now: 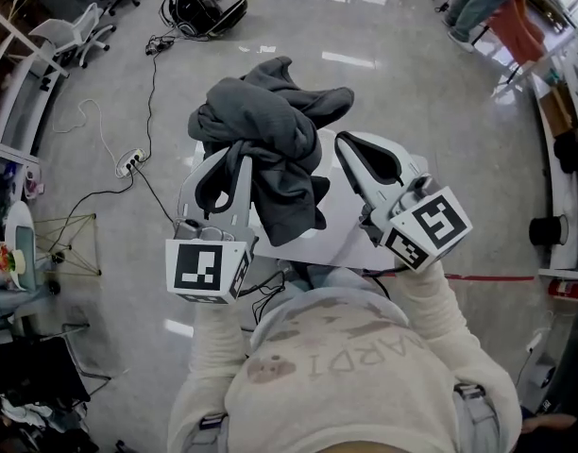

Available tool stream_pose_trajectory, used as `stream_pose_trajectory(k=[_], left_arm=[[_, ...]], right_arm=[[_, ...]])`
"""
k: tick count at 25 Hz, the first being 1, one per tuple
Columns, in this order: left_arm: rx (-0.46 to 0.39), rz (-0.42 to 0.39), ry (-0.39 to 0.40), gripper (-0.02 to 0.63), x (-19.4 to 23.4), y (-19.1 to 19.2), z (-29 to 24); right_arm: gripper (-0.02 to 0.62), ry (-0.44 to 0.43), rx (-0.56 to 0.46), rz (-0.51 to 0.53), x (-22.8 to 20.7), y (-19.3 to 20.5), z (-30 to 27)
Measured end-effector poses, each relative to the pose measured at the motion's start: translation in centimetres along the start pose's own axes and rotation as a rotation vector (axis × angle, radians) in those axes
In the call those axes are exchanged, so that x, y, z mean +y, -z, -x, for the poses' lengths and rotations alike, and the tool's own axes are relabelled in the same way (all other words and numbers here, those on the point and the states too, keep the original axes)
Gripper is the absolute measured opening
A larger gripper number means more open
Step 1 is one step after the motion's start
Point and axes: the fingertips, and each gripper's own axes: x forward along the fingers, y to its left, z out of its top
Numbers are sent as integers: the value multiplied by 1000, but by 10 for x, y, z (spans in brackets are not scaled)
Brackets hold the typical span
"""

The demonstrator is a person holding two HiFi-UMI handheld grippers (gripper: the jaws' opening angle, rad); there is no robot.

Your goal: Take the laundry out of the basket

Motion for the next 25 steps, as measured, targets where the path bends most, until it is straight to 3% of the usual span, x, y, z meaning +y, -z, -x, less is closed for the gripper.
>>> stream_pose_trajectory(k=[5,7,9,11,13,17,21,25], left_arm=[[216,-4,31,52,1,80,-36],[321,-47,48,58,0,117,-58],[361,-118,81,92,-3,144,-77],[303,-164,114,165,-8,150,-89],[246,-139,117,186,-10,143,-90],[118,71,53,180,4,109,-71],[-76,286,-30,0,22,53,-28],[-253,322,-47,0,17,1,19]], right_arm=[[28,43,25,-31,-17,17,6],[28,64,35,-40,-29,20,11],[28,87,42,-52,-39,23,17],[28,103,50,-59,-46,25,23],[28,111,56,-64,-51,27,28],[28,103,49,-91,-57,30,31],[28,23,16,-110,-49,24,25],[28,-122,-32,-116,-26,15,13]])
